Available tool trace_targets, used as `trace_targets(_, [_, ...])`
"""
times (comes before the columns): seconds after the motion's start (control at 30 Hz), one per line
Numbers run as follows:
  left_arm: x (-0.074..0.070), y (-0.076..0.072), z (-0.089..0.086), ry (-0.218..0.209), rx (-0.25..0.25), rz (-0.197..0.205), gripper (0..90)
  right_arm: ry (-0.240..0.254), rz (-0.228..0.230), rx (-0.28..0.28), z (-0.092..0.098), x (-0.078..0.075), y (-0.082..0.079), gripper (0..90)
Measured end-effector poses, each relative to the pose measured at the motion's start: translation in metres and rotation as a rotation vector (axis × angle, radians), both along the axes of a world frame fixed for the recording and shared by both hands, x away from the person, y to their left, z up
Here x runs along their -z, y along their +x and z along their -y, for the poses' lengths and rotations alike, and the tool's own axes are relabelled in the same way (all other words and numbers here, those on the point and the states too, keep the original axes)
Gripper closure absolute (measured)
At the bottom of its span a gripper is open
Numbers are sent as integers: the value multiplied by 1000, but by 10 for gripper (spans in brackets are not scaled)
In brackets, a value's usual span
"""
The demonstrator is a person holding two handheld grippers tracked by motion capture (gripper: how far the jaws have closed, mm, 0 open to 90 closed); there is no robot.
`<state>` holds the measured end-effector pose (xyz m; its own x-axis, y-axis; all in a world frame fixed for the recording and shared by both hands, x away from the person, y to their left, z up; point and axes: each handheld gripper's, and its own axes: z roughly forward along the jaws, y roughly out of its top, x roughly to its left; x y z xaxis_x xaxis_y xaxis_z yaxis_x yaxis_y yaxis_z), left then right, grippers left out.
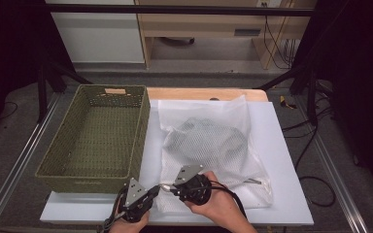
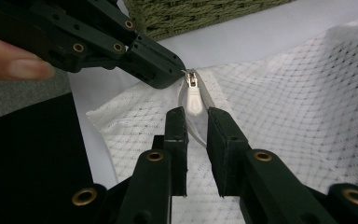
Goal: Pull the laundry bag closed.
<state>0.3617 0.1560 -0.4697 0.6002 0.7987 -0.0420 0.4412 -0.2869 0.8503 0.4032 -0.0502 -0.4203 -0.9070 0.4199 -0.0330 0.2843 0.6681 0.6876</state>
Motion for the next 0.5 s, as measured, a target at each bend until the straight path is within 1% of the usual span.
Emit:
trace_targets(0.03, [-1,0,0,-1,2,2,896,0,-11,-1,-2,0,1,786])
trace_targets(0.1, [-2,0,-1,-1,2,6,896,-17,-20,-4,-5,-1,3,774])
trace_targets(0.17, [-3,0,-1,-5,0,8,896,-29,-30,-2,-7,-2,6,748])
trace_targets(0.2, [-4,-1,-1,-2,0,10,896,-36,-50,-3,-9,-2,10,730])
trace_targets(0.3, [-5,-1,0,-1,3,17,896,-55,-62,-5,-14,-2,14,696])
trace_targets(0.4, [-5,-1,0,-6,0,18,896,-58,-72,-3,-16,-2,17,690])
trace_targets(0.43, [-6,-1,0,-5,1,20,896,-72,-75,-1,-19,-2,21,688])
trace_targets(0.5, [-7,-1,-1,-10,3,20,896,-78,-91,-7,-21,-1,23,704])
